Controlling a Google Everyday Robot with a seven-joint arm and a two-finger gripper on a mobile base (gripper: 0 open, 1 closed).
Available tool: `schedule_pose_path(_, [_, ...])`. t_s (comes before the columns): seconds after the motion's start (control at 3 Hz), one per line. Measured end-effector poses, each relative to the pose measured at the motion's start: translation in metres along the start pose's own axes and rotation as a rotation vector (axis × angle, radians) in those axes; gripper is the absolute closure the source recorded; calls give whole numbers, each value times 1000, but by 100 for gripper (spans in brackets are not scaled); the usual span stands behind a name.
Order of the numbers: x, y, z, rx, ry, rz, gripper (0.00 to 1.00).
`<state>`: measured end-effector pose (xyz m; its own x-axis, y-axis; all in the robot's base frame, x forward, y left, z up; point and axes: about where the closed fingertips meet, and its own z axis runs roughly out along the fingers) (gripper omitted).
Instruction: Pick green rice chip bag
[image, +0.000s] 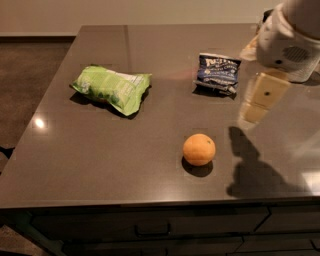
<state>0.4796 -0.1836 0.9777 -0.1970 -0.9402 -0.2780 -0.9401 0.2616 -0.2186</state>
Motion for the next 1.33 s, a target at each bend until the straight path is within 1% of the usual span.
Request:
schedule_pose_path(0.33, [-24,-20,16,-4,-46,26,0])
schedule_pose_path(0.67, [-63,-45,36,-7,-110,66,0])
schedule_pose_path(1.0, [-110,-62,55,-1,-173,105,0])
schedule_pose_path(1.33, [-157,-71,81,6,-219,134,0])
